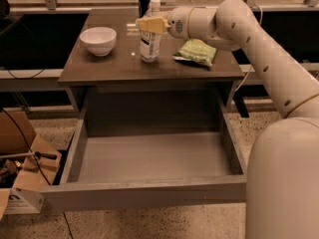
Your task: Pick blue plastic bottle from top drawer and place on counter
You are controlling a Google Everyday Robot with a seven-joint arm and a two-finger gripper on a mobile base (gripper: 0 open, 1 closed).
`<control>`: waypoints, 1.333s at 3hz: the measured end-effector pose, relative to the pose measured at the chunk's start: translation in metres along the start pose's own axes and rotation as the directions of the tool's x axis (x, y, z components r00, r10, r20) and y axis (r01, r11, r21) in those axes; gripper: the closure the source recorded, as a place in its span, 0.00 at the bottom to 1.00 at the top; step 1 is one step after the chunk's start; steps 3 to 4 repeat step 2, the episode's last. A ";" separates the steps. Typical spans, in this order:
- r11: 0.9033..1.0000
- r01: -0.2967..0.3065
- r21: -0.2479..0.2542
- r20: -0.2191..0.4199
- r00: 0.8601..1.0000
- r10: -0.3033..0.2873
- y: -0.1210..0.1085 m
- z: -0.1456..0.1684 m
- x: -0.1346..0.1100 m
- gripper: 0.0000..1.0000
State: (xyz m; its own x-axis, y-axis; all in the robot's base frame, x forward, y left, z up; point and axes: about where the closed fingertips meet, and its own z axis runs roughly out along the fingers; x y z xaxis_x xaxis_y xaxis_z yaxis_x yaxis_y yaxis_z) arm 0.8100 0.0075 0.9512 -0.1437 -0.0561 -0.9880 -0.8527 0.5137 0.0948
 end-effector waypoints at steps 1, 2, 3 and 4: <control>1.000 -0.001 -0.005 -0.001 1.000 0.001 0.002 0.003 0.001 0.00; 1.000 -0.001 -0.005 -0.001 1.000 0.001 0.002 0.003 0.001 0.00; 1.000 -0.001 -0.005 -0.001 1.000 0.001 0.002 0.003 0.001 0.00; 1.000 -0.001 -0.005 -0.001 1.000 0.001 0.002 0.003 0.001 0.00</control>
Offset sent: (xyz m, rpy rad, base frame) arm -0.0001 0.0030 -0.0006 0.0004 0.0011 0.0040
